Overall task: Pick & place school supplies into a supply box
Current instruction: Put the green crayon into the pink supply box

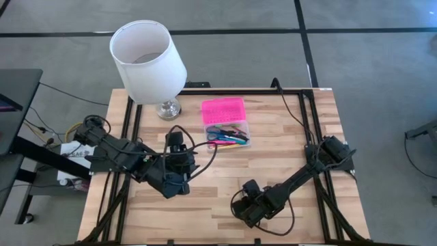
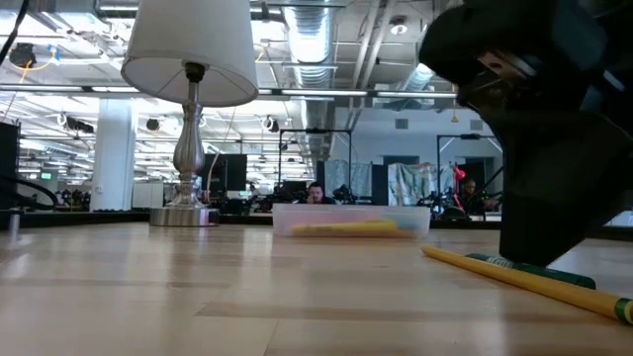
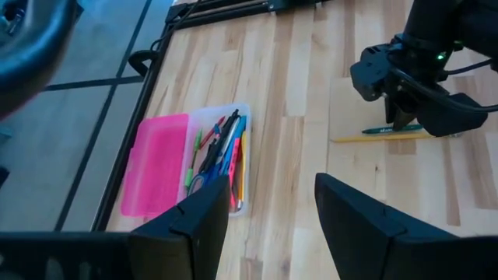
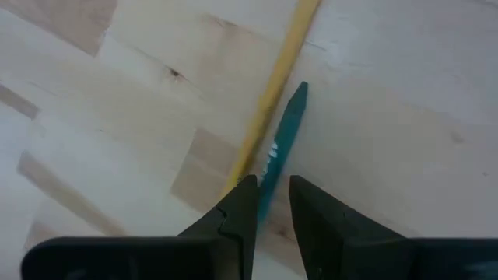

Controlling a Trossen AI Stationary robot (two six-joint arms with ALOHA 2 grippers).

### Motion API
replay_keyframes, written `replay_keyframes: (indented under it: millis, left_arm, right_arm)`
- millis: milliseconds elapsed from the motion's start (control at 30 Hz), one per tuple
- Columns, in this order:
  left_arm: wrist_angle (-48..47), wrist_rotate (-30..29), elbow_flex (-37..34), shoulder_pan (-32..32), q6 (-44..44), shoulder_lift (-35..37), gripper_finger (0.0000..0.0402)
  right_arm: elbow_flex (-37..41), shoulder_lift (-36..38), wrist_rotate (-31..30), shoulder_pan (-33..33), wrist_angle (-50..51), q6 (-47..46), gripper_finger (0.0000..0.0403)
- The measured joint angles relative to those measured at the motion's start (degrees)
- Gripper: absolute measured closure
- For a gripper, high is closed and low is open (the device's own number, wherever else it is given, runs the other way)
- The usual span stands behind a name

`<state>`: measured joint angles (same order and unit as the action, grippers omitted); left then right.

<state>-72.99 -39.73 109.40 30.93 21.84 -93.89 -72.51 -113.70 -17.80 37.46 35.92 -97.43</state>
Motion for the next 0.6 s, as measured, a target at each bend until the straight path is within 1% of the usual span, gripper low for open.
replay_keyframes:
  millis: [67, 133, 267, 433, 600]
  left_arm:
    - [-0.05, 0.01, 0.00, 0.06, 0.05, 0.00, 0.0217]
    - [-0.18, 0.01, 0.00, 0.21, 0.47, -0.01, 0.0217]
    - [-0.67, -0.08, 0.00, 0.50, 0.71, -0.02, 0.0217]
    - [-1.09, -0.21, 0.00, 0.58, 1.32, -0.02, 0.0217]
    - [-1.33, -0.24, 0.00, 0.78, 1.89, -0.02, 0.0217]
  right_arm:
    - [0.11, -0.32, 0.15, 0.00, -0.14, -0.02, 0.0333]
    - [-0.12, -1.50, 0.65, 0.00, -2.42, -0.03, 0.0333]
    - [-0.11, -1.62, 1.69, 0.37, -2.12, -0.04, 0.0333]
    - [-0.22, -1.65, 2.63, 0.28, 0.33, -0.05, 0.0333]
    - [-0.24, -1.62, 5.29, 0.17, 3.23, -0.06, 0.0333]
